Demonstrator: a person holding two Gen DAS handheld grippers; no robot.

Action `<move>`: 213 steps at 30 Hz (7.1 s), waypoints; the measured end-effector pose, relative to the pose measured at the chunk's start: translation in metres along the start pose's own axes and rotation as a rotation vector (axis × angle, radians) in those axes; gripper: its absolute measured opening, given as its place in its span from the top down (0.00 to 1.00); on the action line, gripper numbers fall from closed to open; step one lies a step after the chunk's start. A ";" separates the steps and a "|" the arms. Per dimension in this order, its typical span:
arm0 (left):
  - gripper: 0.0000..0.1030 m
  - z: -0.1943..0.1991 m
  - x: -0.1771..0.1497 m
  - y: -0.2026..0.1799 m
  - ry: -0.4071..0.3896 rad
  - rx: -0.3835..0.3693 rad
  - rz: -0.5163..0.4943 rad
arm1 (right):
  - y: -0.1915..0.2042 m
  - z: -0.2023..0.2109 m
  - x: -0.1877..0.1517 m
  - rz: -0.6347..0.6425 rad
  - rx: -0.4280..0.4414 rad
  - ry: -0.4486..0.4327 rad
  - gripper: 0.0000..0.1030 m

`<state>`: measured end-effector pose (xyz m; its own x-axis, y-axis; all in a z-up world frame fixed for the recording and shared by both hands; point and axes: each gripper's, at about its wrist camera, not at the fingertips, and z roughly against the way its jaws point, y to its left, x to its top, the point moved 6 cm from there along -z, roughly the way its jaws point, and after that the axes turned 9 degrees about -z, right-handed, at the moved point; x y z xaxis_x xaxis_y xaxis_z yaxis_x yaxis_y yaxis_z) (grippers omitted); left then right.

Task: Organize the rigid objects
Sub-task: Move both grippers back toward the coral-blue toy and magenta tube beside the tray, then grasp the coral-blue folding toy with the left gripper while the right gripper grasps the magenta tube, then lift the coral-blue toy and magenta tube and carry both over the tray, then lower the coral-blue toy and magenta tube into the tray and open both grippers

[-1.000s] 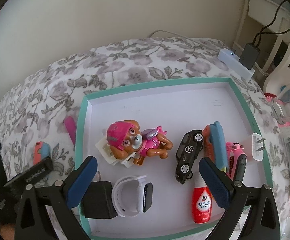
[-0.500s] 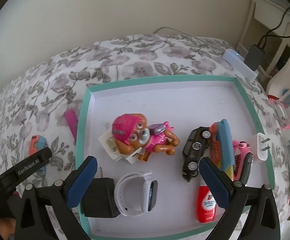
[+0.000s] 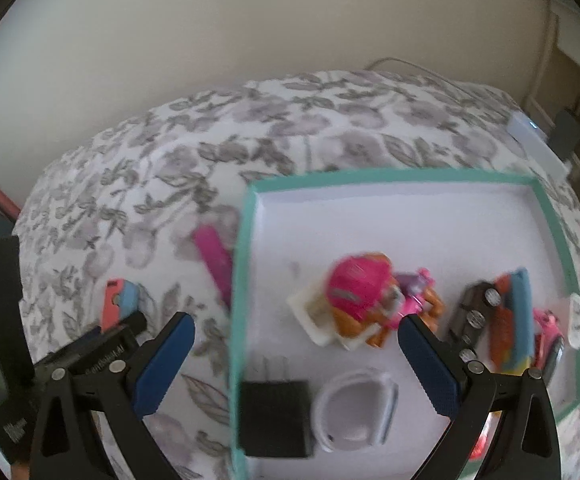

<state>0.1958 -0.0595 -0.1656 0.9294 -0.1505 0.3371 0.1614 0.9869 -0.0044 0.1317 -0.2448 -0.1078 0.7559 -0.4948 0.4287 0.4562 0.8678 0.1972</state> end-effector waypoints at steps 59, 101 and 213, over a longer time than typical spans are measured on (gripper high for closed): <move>0.54 0.005 0.007 0.038 -0.021 -0.052 0.027 | 0.095 -0.080 0.015 0.378 -0.019 0.183 0.77; 0.57 0.002 0.012 0.039 -0.055 -0.037 0.044 | 0.074 -0.067 -0.019 0.267 0.029 0.164 0.85; 0.55 0.064 -0.044 -0.154 -0.074 -0.213 -0.278 | -0.123 0.046 -0.030 -0.270 -0.069 0.039 0.84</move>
<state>0.1091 -0.2013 -0.1193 0.8153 -0.3989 0.4198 0.4770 0.8736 -0.0963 0.0311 -0.3346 -0.1049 0.6196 -0.7102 0.3342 0.6732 0.6998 0.2390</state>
